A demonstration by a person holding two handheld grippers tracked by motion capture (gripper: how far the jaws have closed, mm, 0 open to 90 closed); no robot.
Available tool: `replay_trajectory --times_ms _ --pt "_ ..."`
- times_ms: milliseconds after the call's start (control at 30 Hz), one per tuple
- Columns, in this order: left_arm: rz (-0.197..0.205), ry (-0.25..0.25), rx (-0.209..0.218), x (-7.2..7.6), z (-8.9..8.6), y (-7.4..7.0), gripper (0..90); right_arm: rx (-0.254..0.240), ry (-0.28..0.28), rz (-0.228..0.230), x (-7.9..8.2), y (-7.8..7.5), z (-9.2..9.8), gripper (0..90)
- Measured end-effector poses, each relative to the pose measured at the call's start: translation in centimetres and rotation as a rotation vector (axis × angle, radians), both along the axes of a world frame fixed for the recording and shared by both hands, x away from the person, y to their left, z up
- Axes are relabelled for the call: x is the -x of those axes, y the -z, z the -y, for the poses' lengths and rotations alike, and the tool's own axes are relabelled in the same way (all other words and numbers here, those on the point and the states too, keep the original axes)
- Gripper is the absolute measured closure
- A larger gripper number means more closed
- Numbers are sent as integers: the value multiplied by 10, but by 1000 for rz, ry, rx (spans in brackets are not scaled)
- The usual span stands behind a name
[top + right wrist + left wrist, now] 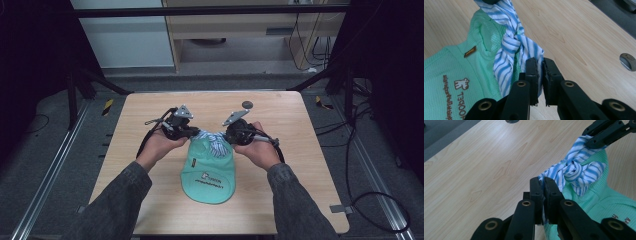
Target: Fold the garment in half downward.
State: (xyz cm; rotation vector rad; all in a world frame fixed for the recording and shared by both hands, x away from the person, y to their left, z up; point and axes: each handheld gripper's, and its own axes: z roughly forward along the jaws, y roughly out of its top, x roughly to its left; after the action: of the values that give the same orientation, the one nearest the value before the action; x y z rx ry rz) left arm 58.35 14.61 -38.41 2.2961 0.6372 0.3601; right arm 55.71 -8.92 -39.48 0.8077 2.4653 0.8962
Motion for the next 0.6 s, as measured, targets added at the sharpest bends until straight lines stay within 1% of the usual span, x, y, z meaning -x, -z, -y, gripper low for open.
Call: replay_trajectory --times_ms 33,133,167,200,267,400,600 --pt "6 2 -6 0 0 -4 865 2 1 8 0 -3 0 833" --pt "12 0 -2 1 1 -7 865 9 0 21 0 -6 0 833" --pt "18 1 -3 4 2 -10 865 12 -1 31 2 -9 1 834" --pt "18 1 -3 4 2 -10 865 12 -1 31 2 -9 1 834" --pt "33 2 -12 8 4 -12 865 22 -3 38 6 -11 2 833" --pt "44 3 -8 11 3 -15 865 21 1 49 8 -14 2 833" --pt "54 4 -2 12 -1 -20 865 14 -15 70 7 -22 1 833"
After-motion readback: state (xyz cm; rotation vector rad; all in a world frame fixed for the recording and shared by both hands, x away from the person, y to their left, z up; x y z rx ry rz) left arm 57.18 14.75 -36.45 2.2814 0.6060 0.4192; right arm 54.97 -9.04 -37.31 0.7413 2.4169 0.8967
